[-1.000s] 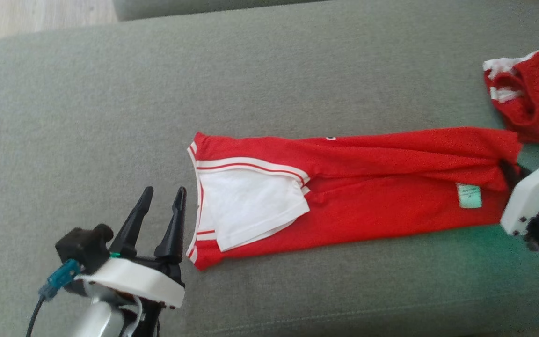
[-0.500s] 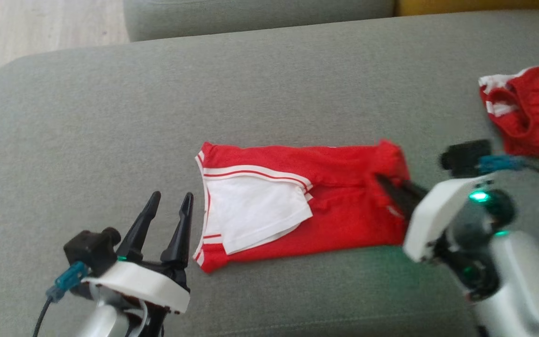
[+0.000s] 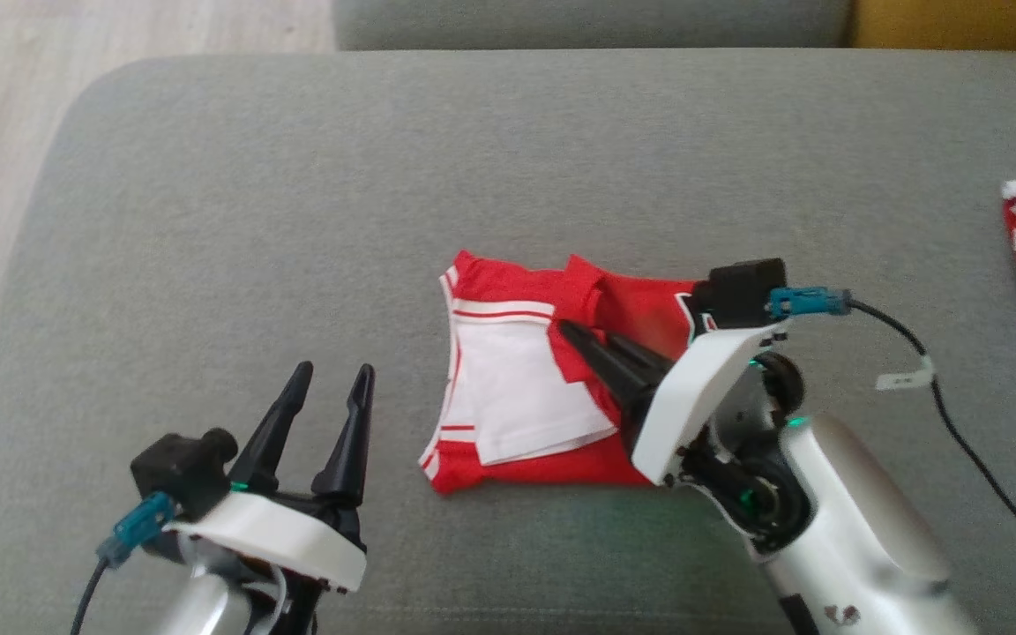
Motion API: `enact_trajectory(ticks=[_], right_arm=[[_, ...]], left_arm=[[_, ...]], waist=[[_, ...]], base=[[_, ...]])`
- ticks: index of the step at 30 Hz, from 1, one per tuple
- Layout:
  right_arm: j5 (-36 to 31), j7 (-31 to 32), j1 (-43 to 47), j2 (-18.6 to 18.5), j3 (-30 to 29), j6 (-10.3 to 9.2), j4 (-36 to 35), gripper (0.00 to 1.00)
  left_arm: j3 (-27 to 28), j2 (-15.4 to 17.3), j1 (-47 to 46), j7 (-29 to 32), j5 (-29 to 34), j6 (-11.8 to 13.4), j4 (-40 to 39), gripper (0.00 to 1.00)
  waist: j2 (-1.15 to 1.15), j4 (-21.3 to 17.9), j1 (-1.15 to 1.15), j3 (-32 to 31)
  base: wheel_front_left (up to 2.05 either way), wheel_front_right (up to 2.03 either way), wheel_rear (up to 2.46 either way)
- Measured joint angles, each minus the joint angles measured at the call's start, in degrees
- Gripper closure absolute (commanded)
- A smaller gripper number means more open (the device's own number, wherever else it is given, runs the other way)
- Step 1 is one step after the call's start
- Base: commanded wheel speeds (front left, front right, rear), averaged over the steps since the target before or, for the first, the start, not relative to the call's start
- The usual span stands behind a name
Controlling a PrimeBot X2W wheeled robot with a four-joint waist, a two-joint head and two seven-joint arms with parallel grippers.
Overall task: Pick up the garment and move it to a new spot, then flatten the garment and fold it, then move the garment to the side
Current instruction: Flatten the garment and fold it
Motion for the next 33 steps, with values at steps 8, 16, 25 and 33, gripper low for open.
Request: enact_trajectory(ticks=[8, 16, 25, 33], right_arm=[[9.1, -7.6, -6.2, 0.0, 6.9, 0.0, 12.7, 1.0], [17.4, -13.8, -12.5, 0.0, 14.2, -0.01, 21.5, 0.0], [21.5, -21.6, -17.2, 0.0, 17.4, 0.0, 26.2, 0.0], [16.4, -30.9, -20.4, 0.0, 14.8, 0.0, 30.8, 0.0]], left_arm=[[-1.4, -1.0, -0.6, 0.0, 0.0, -1.1, 1.4, 0.0], [-1.5, -1.8, -1.7, -0.1, 0.0, -1.5, 2.5, 0.0], [-1.2, -1.8, -1.7, -0.2, 0.0, -1.5, 2.5, 0.0], [-0.9, -1.8, -1.7, -0.2, 0.1, -1.0, 2.5, 0.0]], waist=[[0.0, 5.2, 0.0, 1.1], [0.0, 7.7, 0.0, 1.5], [0.0, 6.3, 0.0, 1.6], [0.0, 3.5, 0.0, 1.4]], base=[[0.0, 0.0, 0.0], [0.0, 0.0, 0.0], [0.0, 0.0, 0.0], [0.0, 0.0, 0.0]])
